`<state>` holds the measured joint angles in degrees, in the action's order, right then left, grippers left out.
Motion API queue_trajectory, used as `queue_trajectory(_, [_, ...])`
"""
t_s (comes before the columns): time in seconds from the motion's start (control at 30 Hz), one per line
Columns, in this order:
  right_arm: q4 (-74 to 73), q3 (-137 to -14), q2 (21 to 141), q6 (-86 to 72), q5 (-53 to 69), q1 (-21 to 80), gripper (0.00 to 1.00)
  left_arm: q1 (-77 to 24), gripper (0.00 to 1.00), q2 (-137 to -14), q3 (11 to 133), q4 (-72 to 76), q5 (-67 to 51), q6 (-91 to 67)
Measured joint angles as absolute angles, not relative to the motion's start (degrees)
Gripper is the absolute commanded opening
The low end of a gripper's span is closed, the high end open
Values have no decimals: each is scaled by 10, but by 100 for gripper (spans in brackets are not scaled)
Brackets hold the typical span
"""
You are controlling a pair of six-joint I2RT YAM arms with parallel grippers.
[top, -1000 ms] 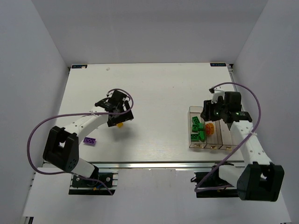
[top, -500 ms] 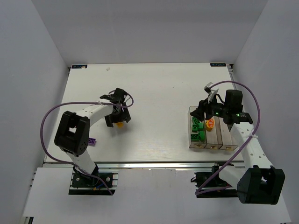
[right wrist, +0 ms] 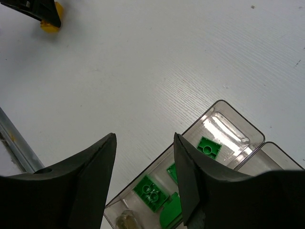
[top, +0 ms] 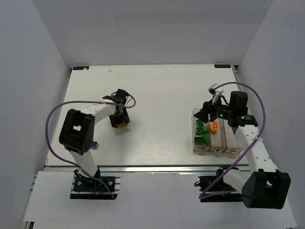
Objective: Sort the legos into containers by color
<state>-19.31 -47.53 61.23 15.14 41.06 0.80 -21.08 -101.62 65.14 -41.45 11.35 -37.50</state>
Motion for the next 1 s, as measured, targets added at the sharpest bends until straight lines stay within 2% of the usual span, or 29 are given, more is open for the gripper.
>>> queue_trajectory(0.13, [-193, -475, 612, 150, 408, 8, 57, -206, 55, -1021, 651, -411, 111, -373])
queue_trajectory(0.27, [-194, -475, 611, 149, 406, 8, 57, -204, 37, -1023, 652, -406, 109, -369])
queue_trajectory(0.3, [-194, -475, 610, 148, 406, 8, 57, -204, 29, -1023, 652, -406, 108, -368])
queue_trajectory(0.4, [-195, -475, 607, 147, 405, 8, 57, -204, 16, -1023, 652, -403, 98, -364])
queue_trajectory(0.53, [-195, -475, 607, 136, 397, 8, 55, -206, 10, -1012, 652, -374, 35, -349])
queue_trajectory(0.6, [-193, -475, 607, 121, 383, 8, 39, -212, 7, -996, 653, -342, -23, -344])
queue_trajectory(0.63, [-192, -475, 607, 106, 371, 8, 20, -217, 5, -986, 653, -321, -60, -345])
queue_trajectory(0.7, [-190, -477, 607, 78, 346, 8, 2, -234, 1, -972, 662, -281, -123, -350])
queue_trajectory(0.87, [-185, -500, 614, 0, 261, 8, 0, -297, 0, -995, 744, -190, -254, -380])
queue_trajectory(1.0, [-182, -534, 616, -41, 198, -4, 0, -346, 0, -1066, 845, -146, -332, -397])
